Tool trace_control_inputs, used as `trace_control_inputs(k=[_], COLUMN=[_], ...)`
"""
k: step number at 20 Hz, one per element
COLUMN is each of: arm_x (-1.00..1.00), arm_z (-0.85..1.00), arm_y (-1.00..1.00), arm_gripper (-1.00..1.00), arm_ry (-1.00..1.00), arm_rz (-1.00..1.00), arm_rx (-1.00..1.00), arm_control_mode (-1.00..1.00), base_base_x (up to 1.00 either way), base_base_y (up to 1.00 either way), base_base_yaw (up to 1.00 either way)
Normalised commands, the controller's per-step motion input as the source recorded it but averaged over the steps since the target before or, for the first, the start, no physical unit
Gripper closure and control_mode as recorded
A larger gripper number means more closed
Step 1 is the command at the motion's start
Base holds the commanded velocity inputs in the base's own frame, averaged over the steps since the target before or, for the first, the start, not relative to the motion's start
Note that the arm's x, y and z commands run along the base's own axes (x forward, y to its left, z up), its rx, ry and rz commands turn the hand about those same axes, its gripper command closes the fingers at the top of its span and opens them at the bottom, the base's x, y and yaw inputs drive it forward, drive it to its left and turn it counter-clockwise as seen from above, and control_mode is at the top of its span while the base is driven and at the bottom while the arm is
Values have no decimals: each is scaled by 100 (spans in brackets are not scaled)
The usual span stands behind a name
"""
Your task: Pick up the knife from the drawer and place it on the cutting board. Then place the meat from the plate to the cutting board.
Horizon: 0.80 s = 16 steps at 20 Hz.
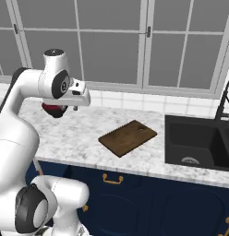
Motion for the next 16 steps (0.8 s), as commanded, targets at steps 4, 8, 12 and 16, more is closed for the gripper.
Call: trace_control_inputs(k=[4,8,12,16], arm_x=[-46,-68,-71,-94], arm_z=[0,-9,-24,-13], arm_y=[8,6,0,0], arm_gripper=[-100,-100,-100,-100], arm_ry=[-6,0,0,-2], arm_rz=[0,0,0,0], arm_rx=[0,0,0,0], arm_control_mode=[-100,-100,-100,-100], base_base_x=[0,0,0,0], base_base_y=[0,0,0,0], base_base_yaw=[0,0,0,0])
